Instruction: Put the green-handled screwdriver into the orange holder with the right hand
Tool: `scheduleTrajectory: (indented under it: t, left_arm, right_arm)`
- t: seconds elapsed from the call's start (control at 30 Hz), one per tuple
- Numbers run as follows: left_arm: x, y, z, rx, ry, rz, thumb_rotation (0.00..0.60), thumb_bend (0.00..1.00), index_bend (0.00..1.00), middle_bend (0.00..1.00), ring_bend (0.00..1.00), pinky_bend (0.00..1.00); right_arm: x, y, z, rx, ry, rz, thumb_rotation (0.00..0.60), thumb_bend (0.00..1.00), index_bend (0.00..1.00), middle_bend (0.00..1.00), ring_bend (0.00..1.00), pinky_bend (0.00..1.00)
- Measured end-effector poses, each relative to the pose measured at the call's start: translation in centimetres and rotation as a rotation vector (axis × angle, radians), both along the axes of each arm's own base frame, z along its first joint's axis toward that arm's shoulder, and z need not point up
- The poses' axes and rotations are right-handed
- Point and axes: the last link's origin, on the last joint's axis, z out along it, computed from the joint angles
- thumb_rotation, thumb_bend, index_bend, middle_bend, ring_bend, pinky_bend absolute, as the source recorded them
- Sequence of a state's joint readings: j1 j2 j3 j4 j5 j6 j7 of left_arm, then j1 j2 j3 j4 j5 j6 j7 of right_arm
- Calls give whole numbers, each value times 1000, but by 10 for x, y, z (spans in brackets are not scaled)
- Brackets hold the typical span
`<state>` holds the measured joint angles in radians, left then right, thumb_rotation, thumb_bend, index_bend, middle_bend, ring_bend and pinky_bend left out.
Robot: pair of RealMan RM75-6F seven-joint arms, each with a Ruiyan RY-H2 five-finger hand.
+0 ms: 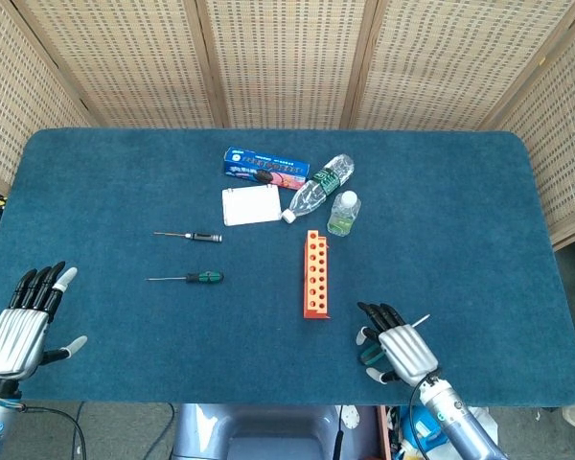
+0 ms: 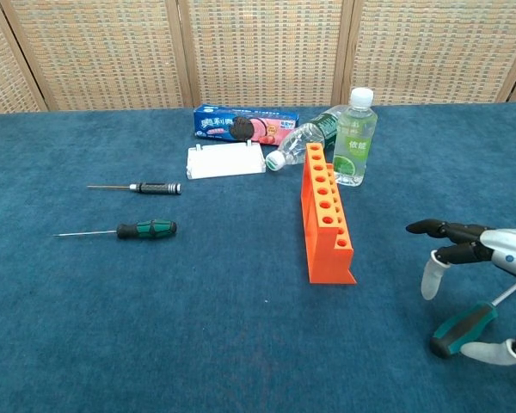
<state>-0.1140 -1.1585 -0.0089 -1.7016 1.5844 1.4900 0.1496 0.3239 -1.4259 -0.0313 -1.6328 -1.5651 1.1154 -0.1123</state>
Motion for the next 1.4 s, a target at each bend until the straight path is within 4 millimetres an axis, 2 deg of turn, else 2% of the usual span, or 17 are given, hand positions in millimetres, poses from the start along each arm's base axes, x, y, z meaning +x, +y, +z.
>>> scheduleTrajectory:
  t: [0.5,1.4]
  left_arm:
    - [0,0,-2,-1,8,-2,600,0,0,0,0,0]
    - [0,0,-4,-7,15,-1,600,0,0,0,0,0]
  right_arm:
    - [-14,-3,-8,23,15,-31,600,195,403,0,0,0]
    - [-23,-7,-20,44,19,-58,600,195,412,0,0,0]
